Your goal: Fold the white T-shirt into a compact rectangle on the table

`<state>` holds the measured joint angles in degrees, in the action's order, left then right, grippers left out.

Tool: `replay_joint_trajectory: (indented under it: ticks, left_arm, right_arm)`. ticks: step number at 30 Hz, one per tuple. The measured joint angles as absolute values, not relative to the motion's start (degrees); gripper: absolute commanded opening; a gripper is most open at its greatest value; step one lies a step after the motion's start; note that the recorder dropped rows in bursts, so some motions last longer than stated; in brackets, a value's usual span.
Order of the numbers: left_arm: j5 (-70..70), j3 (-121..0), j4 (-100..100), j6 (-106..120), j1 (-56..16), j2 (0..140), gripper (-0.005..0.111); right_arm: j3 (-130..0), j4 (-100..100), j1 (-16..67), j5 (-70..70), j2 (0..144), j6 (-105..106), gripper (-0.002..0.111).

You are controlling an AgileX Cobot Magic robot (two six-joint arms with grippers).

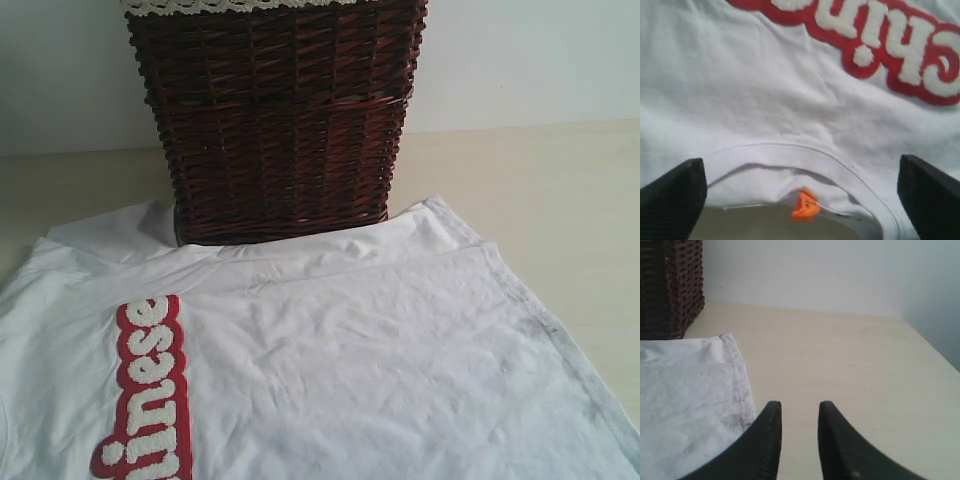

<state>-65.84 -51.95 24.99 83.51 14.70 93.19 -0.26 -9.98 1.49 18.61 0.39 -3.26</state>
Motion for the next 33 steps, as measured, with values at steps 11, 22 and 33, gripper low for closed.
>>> replay_joint_trajectory:
  ticks: [11, 22, 33]
  left_arm:
    - [-33.82, -31.48, 22.70, 99.51, 13.00, 91.53, 0.100]
    - [-32.33, -30.64, 23.44, 110.59, 13.00, 93.17, 0.100]
    - [-34.61, -30.42, 23.41, 114.16, 13.00, 93.36, 0.035]
  right_arm:
    - [-0.26, -9.98, 1.49, 18.61, 0.39, -3.26, 0.027]
    - [-0.26, -9.98, 1.49, 18.61, 0.39, -3.26, 0.027]
    - [-0.26, -9.98, 1.49, 18.61, 0.39, -3.26, 0.027]
